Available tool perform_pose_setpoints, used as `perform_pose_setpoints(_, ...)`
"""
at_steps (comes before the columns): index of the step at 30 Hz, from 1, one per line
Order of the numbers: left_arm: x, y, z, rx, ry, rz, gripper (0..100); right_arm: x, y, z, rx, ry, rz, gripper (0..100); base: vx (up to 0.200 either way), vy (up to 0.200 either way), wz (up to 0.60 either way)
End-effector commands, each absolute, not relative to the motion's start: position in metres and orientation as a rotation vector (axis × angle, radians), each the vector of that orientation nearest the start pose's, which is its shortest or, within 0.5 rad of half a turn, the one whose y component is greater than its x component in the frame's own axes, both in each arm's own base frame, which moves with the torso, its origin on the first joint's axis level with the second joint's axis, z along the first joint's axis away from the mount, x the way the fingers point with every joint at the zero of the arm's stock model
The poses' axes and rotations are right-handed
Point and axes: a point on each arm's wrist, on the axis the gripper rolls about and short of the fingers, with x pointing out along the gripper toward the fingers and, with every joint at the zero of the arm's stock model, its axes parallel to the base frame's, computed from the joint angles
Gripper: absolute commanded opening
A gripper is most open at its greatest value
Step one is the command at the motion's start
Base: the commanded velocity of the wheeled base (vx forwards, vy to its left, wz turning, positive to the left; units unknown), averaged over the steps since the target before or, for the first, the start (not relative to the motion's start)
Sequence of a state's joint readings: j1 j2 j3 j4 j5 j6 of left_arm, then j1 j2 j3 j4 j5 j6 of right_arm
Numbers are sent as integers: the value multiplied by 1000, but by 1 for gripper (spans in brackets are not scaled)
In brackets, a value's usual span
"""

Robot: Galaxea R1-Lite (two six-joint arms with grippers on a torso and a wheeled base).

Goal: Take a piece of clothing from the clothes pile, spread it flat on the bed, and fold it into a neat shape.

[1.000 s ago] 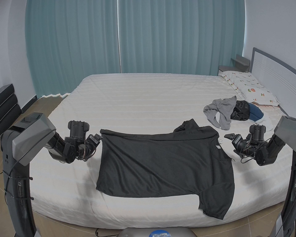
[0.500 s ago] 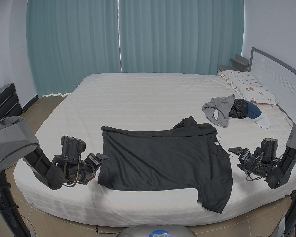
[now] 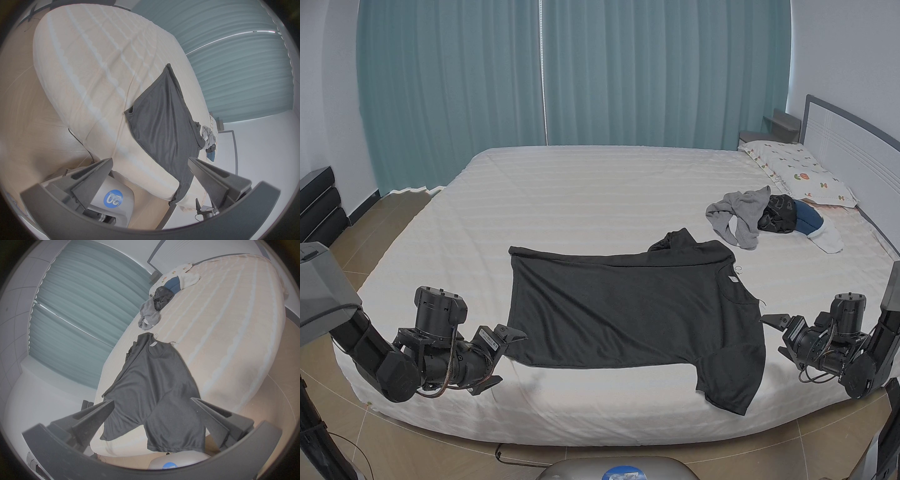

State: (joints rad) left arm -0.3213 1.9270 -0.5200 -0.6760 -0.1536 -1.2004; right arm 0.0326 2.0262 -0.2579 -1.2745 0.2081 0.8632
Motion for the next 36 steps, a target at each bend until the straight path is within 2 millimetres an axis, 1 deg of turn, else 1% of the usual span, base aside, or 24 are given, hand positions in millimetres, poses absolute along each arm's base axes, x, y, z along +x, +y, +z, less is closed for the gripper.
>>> perform_pose_setpoints(1, 266, -97, 53, -1058, 916, 32, 100, 259, 17, 32, 881, 584, 14, 100, 0, -200, 0)
perform_pose_setpoints(7, 265, -99, 53, -1056, 921, 25, 100, 259, 17, 33, 880, 583, 15, 100, 0, -200, 0)
perform_pose_setpoints(11, 264, -99, 53, -1052, 922, 31, 100, 259, 17, 32, 881, 587, 15, 100, 0, 0, 0)
perform_pose_setpoints(15, 264, -97, 53, -1052, 916, 42, 100, 256, 22, 31, 875, 603, 28, 100, 0, 0, 0)
perform_pose_setpoints(23, 262, -93, 48, -1041, 925, 63, 100, 251, 29, 28, 866, 635, 43, 100, -200, 0, 0)
perform_pose_setpoints(24, 263, -92, 47, -1040, 921, 70, 100, 251, 29, 28, 866, 637, 43, 100, -200, 0, 0)
perform_pose_setpoints(27, 269, -84, 46, -1038, 880, 120, 100, 251, 29, 24, 864, 654, 37, 100, 0, 0, 0)
perform_pose_setpoints(30, 272, -80, 44, -1025, 867, 146, 100, 251, 29, 21, 861, 664, 34, 100, 0, 0, 0)
perform_pose_setpoints(32, 280, -79, 32, -987, 876, 178, 100, 252, 31, 17, 857, 678, 35, 100, 0, 0, 0)
perform_pose_setpoints(35, 297, -80, 21, -968, 851, 221, 100, 252, 33, 15, 856, 675, 43, 100, 0, 0, 0)
perform_pose_setpoints(36, 299, -80, 20, -965, 848, 228, 100, 253, 33, 15, 856, 672, 44, 100, 0, 0, 0)
